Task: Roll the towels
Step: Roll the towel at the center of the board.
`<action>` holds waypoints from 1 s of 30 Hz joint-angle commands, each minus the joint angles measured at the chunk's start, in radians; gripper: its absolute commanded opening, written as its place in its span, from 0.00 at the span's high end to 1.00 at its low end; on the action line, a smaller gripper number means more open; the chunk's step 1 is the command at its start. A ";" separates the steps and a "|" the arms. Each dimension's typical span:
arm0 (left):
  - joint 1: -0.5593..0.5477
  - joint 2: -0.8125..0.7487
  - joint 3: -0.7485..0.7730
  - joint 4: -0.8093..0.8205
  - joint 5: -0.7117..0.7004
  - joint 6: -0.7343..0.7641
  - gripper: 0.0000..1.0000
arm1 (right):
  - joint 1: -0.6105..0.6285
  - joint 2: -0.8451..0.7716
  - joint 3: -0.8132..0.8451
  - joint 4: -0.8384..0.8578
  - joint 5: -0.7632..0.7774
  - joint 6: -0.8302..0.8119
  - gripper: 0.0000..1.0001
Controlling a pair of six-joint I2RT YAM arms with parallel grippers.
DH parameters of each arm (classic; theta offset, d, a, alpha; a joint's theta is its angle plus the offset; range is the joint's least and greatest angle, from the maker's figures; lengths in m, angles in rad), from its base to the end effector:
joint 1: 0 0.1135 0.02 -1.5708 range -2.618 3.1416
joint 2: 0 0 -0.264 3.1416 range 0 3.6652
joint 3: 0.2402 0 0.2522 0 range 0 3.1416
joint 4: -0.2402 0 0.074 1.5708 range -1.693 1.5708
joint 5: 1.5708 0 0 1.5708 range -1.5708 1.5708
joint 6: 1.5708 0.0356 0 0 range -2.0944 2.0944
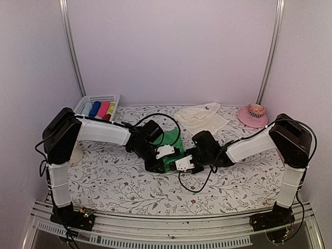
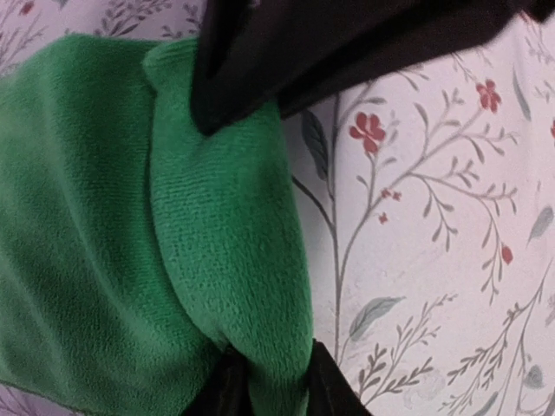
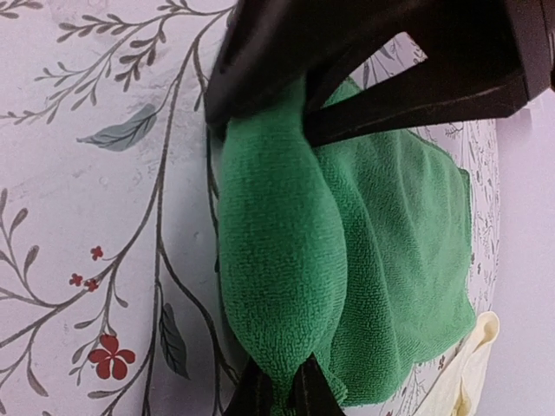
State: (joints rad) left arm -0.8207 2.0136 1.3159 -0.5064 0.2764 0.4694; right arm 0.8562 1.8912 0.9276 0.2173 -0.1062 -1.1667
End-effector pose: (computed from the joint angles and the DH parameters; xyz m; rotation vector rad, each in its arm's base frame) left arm 0.2643 -0.2980 0.1396 1.7359 2.1872 -0.4727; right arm 0.2413 0.2838 0.1228 -1.9878 1.1810 -0.0349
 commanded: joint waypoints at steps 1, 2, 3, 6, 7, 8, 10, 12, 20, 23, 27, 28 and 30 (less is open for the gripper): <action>-0.011 -0.090 -0.099 -0.058 -0.072 -0.052 0.54 | -0.011 0.030 0.072 -0.195 -0.063 0.039 0.97; -0.014 -0.123 -0.122 -0.031 -0.098 -0.061 0.48 | -0.020 0.031 0.086 -0.227 -0.080 0.047 0.97; -0.016 -0.156 -0.147 -0.004 -0.124 -0.067 0.45 | -0.028 0.031 0.097 -0.253 -0.098 0.056 0.97; -0.019 -0.240 -0.215 0.083 -0.204 -0.090 0.37 | -0.050 0.032 0.123 -0.317 -0.141 0.068 0.97; -0.019 -0.264 -0.239 0.121 -0.237 -0.097 0.35 | -0.056 0.033 0.134 -0.344 -0.157 0.072 0.97; -0.023 -0.287 -0.264 0.158 -0.270 -0.102 0.34 | -0.062 0.035 0.147 -0.377 -0.172 0.073 0.97; -0.028 -0.327 -0.320 0.231 -0.305 -0.107 0.30 | -0.072 0.040 0.163 -0.410 -0.196 0.079 0.97; -0.039 -0.357 -0.362 0.297 -0.344 -0.107 0.28 | -0.082 0.045 0.183 -0.451 -0.220 0.084 0.97; -0.130 -0.438 -0.541 0.565 -0.451 0.001 0.28 | -0.119 0.128 0.378 -0.742 -0.340 0.113 0.97; -0.187 -0.451 -0.608 0.669 -0.518 0.062 0.32 | -0.130 0.171 0.454 -0.866 -0.370 0.125 0.97; -0.239 -0.442 -0.660 0.785 -0.587 0.115 0.34 | -0.148 0.245 0.573 -1.024 -0.445 0.141 0.97; -0.249 -0.435 -0.670 0.808 -0.602 0.127 0.35 | -0.152 0.266 0.601 -1.059 -0.456 0.149 0.97; -0.271 -0.411 -0.685 0.862 -0.643 0.149 0.37 | -0.161 0.302 0.653 -1.121 -0.474 0.159 0.97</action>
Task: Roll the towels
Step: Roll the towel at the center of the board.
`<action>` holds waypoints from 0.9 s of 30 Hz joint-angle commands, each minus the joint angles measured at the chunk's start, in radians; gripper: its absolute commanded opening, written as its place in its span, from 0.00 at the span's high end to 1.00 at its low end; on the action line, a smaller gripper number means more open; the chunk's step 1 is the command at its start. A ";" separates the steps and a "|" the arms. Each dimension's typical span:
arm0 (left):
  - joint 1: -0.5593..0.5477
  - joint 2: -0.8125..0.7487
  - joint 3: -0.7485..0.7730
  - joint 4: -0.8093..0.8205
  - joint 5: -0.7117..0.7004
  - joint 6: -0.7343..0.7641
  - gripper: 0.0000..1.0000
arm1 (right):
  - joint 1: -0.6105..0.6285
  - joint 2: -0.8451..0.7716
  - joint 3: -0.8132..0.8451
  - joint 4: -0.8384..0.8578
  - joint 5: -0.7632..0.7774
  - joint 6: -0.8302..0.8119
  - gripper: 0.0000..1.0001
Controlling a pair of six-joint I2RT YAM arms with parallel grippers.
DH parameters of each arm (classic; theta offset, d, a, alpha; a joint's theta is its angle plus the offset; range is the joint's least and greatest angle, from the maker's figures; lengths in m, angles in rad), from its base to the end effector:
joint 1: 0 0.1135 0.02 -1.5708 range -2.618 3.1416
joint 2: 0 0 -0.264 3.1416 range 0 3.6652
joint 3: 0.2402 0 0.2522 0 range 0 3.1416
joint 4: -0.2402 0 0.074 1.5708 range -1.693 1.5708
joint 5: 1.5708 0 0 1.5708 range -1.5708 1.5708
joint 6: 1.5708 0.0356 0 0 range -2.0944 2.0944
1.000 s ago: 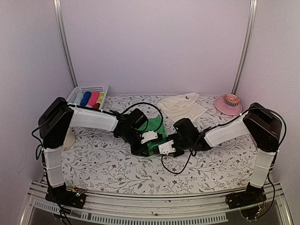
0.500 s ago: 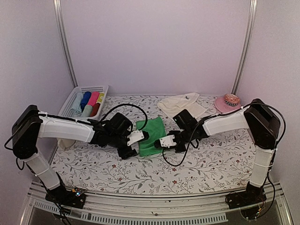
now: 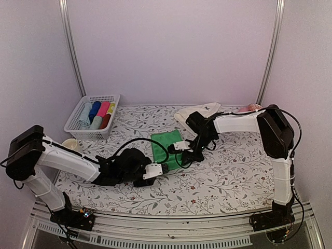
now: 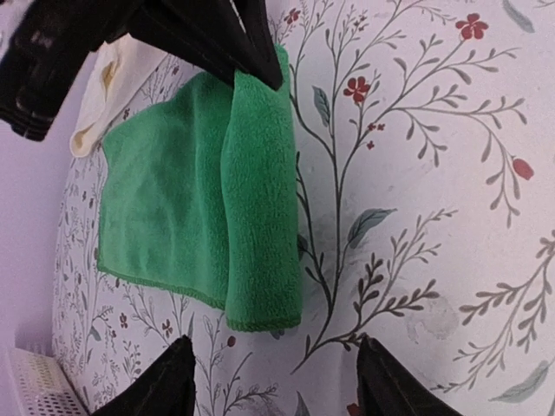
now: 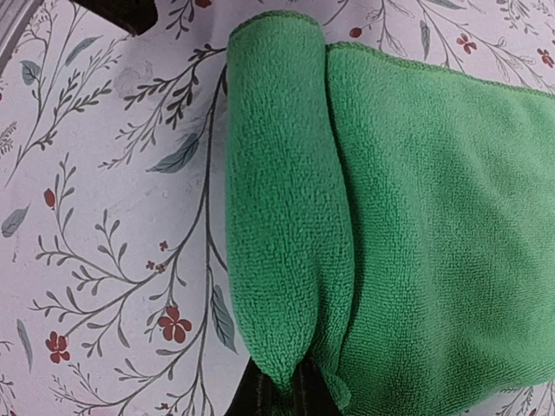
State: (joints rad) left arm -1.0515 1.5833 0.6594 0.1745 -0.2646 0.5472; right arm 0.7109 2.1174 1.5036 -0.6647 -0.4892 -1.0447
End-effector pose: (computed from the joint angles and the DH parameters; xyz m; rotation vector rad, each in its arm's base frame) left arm 0.1560 -0.2542 0.1444 1.5457 1.6879 0.0462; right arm 0.3092 0.2883 0.1460 -2.1514 1.6570 0.6016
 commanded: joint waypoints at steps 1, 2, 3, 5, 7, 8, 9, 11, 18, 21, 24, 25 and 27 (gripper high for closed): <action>-0.049 0.035 -0.030 0.200 -0.114 0.084 0.38 | -0.019 0.092 0.100 -0.267 -0.102 0.042 0.97; -0.061 0.053 -0.030 0.224 -0.134 0.094 0.39 | -0.024 0.107 0.122 -0.291 -0.112 0.046 0.97; -0.073 0.073 -0.030 0.247 -0.150 0.104 0.40 | -0.026 0.122 0.148 -0.316 -0.119 0.050 0.97; -0.089 0.112 -0.021 0.274 -0.166 0.121 0.42 | -0.032 0.159 0.194 -0.371 -0.133 0.060 0.97; -0.097 0.149 -0.006 0.285 -0.169 0.130 0.44 | -0.038 0.192 0.237 -0.419 -0.152 0.065 0.97; -0.099 0.166 -0.001 0.297 -0.175 0.134 0.45 | -0.040 0.205 0.251 -0.438 -0.162 0.066 0.97; -0.100 0.181 0.006 0.301 -0.179 0.138 0.45 | -0.043 0.213 0.261 -0.449 -0.171 0.067 0.97; -0.099 0.202 0.015 0.316 -0.197 0.137 0.46 | -0.043 0.219 0.267 -0.461 -0.178 0.065 0.97; -0.100 0.236 0.015 0.382 -0.237 0.150 0.51 | -0.047 0.218 0.267 -0.463 -0.181 0.056 0.97; -0.099 0.260 0.026 0.369 -0.224 0.149 0.56 | -0.047 0.222 0.267 -0.464 -0.180 0.054 0.97; -0.100 0.271 0.030 0.366 -0.216 0.144 0.62 | -0.050 0.222 0.269 -0.463 -0.179 0.055 0.97; -0.102 0.269 0.028 0.370 -0.213 0.142 0.63 | -0.052 0.222 0.271 -0.463 -0.179 0.057 0.97; -0.103 0.263 0.022 0.373 -0.198 0.133 0.67 | -0.055 0.222 0.275 -0.464 -0.180 0.061 0.97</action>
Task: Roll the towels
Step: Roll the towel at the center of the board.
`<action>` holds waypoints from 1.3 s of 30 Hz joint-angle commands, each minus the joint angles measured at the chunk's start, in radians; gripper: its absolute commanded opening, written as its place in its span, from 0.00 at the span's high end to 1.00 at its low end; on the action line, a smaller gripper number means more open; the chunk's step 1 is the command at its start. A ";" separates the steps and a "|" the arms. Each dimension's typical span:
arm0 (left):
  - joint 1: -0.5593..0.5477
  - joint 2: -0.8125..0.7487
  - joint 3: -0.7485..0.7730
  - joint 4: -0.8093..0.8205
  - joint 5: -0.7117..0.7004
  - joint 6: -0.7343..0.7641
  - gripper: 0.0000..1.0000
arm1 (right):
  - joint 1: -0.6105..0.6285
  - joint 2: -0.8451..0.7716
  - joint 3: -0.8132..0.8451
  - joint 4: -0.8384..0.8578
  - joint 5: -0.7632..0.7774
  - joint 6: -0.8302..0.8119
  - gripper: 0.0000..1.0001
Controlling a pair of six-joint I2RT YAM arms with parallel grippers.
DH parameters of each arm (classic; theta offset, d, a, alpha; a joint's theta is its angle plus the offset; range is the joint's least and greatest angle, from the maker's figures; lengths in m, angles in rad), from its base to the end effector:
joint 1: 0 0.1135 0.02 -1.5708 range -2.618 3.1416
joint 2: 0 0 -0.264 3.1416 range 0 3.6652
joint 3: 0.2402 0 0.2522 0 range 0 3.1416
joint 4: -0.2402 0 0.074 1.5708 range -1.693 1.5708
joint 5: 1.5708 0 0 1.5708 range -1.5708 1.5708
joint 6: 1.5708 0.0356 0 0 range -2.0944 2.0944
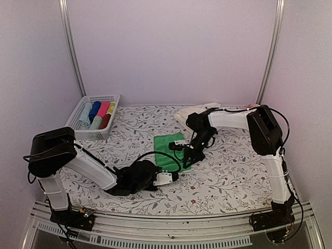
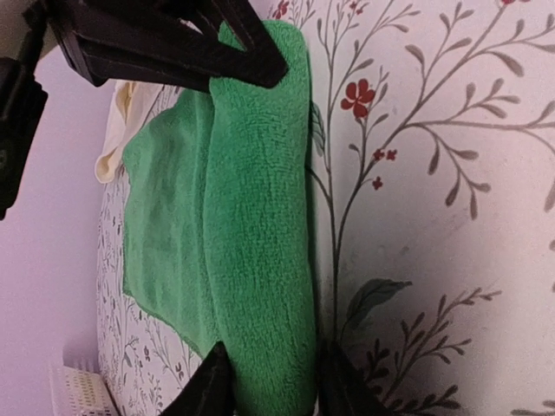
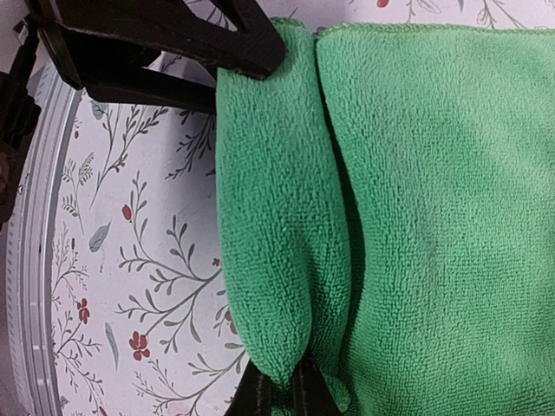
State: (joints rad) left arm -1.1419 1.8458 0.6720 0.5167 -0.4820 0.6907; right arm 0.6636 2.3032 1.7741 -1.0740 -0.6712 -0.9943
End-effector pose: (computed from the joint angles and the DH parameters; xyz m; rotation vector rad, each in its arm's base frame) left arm 0.1503 -0.2890 0.1004 1.5404 1.5078 0.2773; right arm 0.3290 0.2854 0.1361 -2.1226 1.9675 1.0034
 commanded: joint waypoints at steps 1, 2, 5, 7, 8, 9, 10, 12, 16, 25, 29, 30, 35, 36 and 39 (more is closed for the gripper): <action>-0.013 0.000 0.010 0.030 0.024 -0.016 0.70 | -0.008 0.036 0.006 -0.056 0.002 0.011 0.97; -0.012 0.001 0.014 0.024 0.031 -0.019 0.75 | -0.010 0.036 0.007 -0.056 0.004 0.012 0.97; -0.010 0.001 0.038 -0.028 0.062 -0.048 0.92 | -0.011 0.036 0.007 -0.056 0.008 0.012 0.97; -0.006 -0.002 0.060 -0.082 0.091 -0.078 0.98 | -0.012 0.036 0.007 -0.056 0.010 0.013 0.96; -0.003 -0.004 0.073 -0.113 0.108 -0.103 0.99 | -0.012 0.036 0.007 -0.054 0.011 0.013 0.96; 0.003 -0.006 0.087 -0.160 0.122 -0.124 1.00 | -0.010 0.036 0.006 -0.054 0.012 0.012 0.96; 0.007 -0.008 0.099 -0.196 0.132 -0.146 1.00 | -0.011 0.036 0.005 -0.053 0.013 0.011 0.96; 0.016 -0.010 0.121 -0.258 0.154 -0.187 1.00 | -0.012 0.035 0.005 -0.052 0.015 0.007 0.94; 0.032 -0.010 0.163 -0.355 0.175 -0.264 1.00 | -0.012 0.027 -0.001 -0.052 0.025 -0.002 0.89; 0.094 -0.027 0.232 -0.535 0.352 -0.379 1.00 | -0.018 -0.225 -0.271 0.215 0.186 -0.097 0.70; 0.127 -0.049 0.244 -0.575 0.476 -0.393 1.00 | -0.016 -0.373 -0.429 0.418 0.269 -0.144 0.65; 0.134 -0.053 0.247 -0.585 0.503 -0.396 1.00 | -0.016 -0.392 -0.461 0.465 0.281 -0.151 0.65; 0.182 -0.057 0.270 -0.622 0.642 -0.426 1.00 | -0.011 -0.527 -0.640 0.664 0.256 -0.209 0.63; 0.190 -0.057 0.273 -0.627 0.666 -0.433 1.00 | -0.006 -0.557 -0.679 0.705 0.243 -0.237 0.63; 0.216 -0.053 0.276 -0.630 0.718 -0.453 1.00 | 0.011 -0.642 -0.790 0.796 0.202 -0.317 0.61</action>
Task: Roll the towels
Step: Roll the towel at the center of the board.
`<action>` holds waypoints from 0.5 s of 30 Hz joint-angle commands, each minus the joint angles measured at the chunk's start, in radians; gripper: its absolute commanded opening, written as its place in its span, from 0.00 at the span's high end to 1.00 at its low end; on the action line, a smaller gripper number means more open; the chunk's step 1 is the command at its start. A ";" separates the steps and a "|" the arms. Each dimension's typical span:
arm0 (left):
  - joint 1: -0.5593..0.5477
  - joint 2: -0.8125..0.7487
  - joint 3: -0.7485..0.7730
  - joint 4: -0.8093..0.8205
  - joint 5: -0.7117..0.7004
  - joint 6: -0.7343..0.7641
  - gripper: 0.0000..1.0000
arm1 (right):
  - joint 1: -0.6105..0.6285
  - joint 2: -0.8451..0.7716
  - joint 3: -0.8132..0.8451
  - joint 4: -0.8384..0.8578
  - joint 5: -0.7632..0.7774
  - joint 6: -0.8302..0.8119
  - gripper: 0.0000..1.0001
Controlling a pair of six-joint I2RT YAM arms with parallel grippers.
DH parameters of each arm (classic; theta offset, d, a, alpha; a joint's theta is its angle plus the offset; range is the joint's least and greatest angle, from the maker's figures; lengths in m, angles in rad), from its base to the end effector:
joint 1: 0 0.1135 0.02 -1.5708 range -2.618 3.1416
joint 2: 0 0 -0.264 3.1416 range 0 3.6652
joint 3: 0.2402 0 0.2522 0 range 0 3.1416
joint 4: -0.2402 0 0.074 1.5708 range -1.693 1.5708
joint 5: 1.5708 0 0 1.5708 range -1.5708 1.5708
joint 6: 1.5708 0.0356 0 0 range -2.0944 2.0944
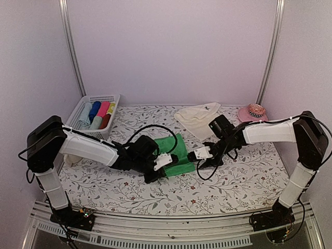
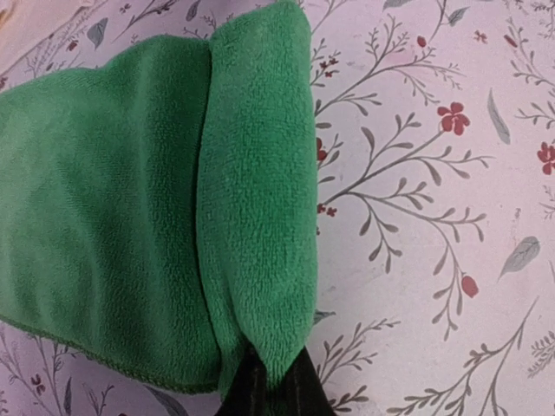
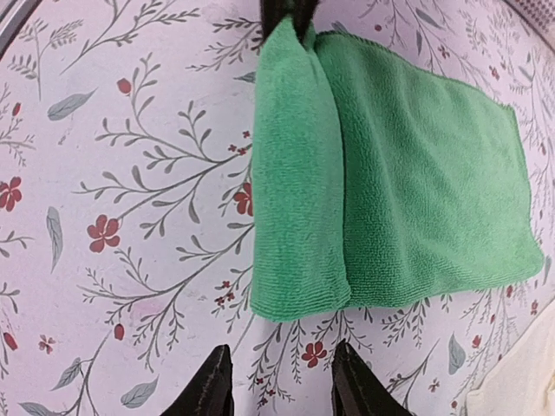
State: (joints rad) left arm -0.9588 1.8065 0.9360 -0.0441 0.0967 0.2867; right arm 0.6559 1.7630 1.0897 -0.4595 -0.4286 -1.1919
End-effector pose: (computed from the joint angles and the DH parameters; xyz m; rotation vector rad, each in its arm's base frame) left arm 0.1995 -0.2902 0.1349 1.5060 2.0260 -0.3986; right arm 0.2640 0.2218 0.1705 -2.1373 1.4575 0.3900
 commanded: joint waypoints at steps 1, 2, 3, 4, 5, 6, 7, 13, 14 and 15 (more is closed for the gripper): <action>0.042 -0.010 0.013 -0.070 0.159 -0.055 1.00 | 0.026 -0.120 -0.129 0.195 -0.058 -0.137 0.60; 0.048 -0.004 0.017 -0.073 0.176 -0.059 1.00 | 0.033 -0.130 -0.144 0.205 -0.069 -0.156 0.60; 0.054 0.002 0.020 -0.075 0.189 -0.063 1.00 | 0.040 -0.133 -0.149 0.211 -0.077 -0.161 0.60; 0.060 0.009 0.024 -0.079 0.202 -0.066 1.00 | 0.048 -0.128 -0.149 0.217 -0.079 -0.158 0.60; 0.066 0.016 0.030 -0.085 0.209 -0.070 1.00 | 0.057 -0.121 -0.152 0.230 -0.072 -0.151 0.60; 0.072 0.023 0.034 -0.089 0.217 -0.072 1.00 | 0.065 -0.113 -0.153 0.243 -0.063 -0.144 0.60; 0.078 0.030 0.040 -0.093 0.223 -0.077 1.00 | 0.075 -0.105 -0.155 0.262 -0.048 -0.134 0.60; 0.107 0.055 0.053 -0.097 0.250 -0.096 1.00 | 0.123 -0.051 -0.149 0.322 -0.002 -0.089 0.60; 0.112 0.058 0.055 -0.099 0.258 -0.098 1.00 | 0.129 -0.043 -0.148 0.323 -0.003 -0.083 0.60; 0.116 0.060 0.056 -0.099 0.263 -0.100 1.00 | 0.132 -0.036 -0.147 0.323 -0.001 -0.081 0.60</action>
State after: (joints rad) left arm -0.8700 1.8370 0.9794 -0.1032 0.3134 0.2108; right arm 0.7685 1.6844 0.9451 -0.1810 -0.4473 -1.2987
